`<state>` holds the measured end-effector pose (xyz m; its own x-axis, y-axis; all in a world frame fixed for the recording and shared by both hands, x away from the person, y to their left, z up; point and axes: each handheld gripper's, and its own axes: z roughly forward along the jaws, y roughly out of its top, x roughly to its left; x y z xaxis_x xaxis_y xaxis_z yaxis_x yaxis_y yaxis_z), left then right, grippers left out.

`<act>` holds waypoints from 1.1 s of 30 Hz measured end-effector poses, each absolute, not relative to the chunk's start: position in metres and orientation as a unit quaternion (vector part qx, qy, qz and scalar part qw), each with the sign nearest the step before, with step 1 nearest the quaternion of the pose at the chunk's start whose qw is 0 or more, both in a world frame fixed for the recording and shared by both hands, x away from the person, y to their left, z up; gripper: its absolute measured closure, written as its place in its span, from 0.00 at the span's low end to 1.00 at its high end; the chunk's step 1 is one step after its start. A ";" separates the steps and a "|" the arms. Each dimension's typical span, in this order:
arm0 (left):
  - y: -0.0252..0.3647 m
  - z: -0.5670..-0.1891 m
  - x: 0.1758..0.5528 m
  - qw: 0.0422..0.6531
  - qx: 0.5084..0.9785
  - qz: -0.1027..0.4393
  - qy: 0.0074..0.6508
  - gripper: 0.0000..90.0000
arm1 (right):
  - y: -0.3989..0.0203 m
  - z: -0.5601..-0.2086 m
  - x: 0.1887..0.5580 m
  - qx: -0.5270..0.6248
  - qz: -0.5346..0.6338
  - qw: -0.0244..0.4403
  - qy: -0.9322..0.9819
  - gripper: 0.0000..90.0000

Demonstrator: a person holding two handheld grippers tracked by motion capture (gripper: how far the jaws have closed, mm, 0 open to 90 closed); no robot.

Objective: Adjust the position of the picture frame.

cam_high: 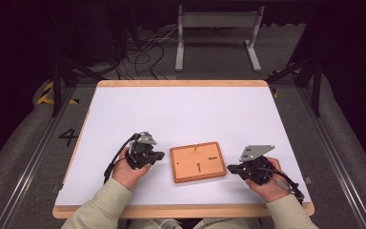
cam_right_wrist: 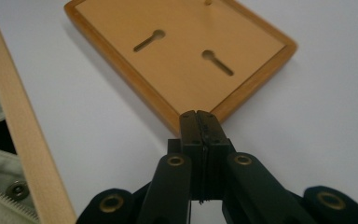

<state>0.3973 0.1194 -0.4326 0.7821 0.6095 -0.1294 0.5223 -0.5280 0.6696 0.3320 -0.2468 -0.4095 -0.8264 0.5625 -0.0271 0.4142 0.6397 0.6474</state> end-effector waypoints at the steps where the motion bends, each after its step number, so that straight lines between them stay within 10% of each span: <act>1: 0.121 -0.432 0.399 0.364 0.869 0.065 0.328 1.00 | -0.242 -0.411 0.332 0.269 0.315 0.103 0.904 1.00; 11: 0.129 -0.430 0.402 0.371 0.861 0.075 0.340 1.00 | -0.211 -0.433 0.337 0.251 0.247 0.066 0.934 1.00; 33: 0.128 -0.435 0.408 0.364 0.855 0.086 0.358 0.99 | -0.218 -0.439 0.403 0.374 0.275 0.145 0.874 1.00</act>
